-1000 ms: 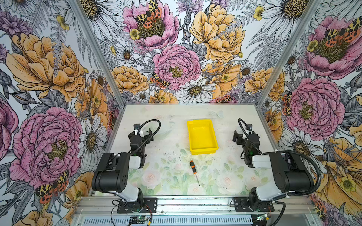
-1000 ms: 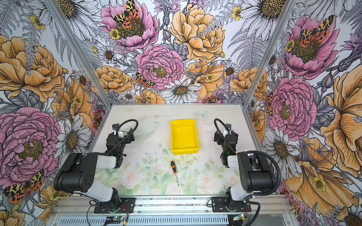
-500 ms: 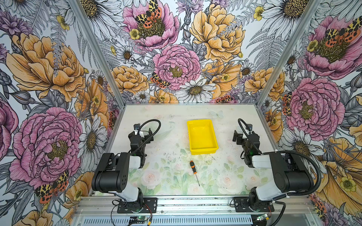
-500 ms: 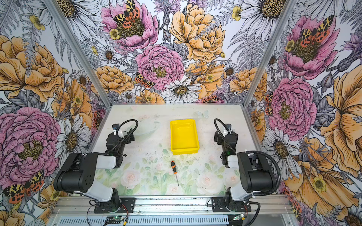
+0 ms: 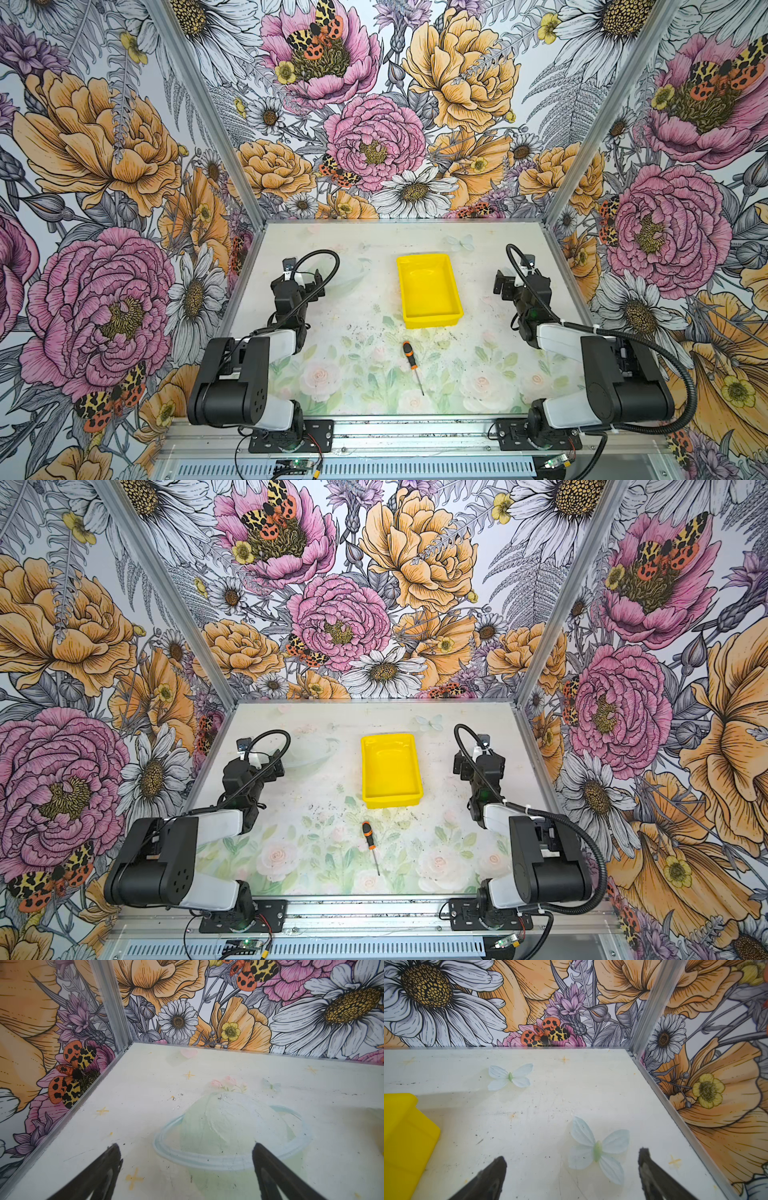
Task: Put the screwdriver in the bin
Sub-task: 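Move the right gripper toward the screwdriver while the left arm lifts slightly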
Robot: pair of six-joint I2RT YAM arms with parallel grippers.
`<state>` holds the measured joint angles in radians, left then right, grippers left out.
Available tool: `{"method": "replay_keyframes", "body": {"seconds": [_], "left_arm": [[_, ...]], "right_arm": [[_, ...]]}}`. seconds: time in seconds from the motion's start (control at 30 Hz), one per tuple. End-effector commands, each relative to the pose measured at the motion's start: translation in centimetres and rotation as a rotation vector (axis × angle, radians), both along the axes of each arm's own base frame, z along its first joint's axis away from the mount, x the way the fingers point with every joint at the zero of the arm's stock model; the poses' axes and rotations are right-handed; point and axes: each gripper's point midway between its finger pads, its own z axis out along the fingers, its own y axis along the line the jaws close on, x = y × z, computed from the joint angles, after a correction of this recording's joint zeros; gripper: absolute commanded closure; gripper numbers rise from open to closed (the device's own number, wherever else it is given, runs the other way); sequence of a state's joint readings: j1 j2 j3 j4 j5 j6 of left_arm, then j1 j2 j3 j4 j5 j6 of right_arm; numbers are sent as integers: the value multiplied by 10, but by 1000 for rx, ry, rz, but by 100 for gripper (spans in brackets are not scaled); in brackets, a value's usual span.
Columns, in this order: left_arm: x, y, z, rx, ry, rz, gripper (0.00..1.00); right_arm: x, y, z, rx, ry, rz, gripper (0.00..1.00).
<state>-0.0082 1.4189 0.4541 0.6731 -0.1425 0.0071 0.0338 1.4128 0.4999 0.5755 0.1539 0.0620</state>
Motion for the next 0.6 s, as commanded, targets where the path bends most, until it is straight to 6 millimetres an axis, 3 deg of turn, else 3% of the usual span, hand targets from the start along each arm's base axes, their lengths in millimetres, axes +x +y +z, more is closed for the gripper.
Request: {"method": "replay_keyframes", "body": {"seconds": [0.0,0.17,0.33,0.57], "left_arm": [[-7,0,-2,17,96,26,1],[-24,-7,4,9,133,44,1],[-34,-30,18,-11,140,-7,1],[-41,-50,31,-113,198,-39,1]], "right_arm": [[-8,10,11,7,56,8,1],[-25,29,33,77,92,-37,0],[-51,45,35,128,259,-95,1],[-87,100,43,120,410,58,0]]}}
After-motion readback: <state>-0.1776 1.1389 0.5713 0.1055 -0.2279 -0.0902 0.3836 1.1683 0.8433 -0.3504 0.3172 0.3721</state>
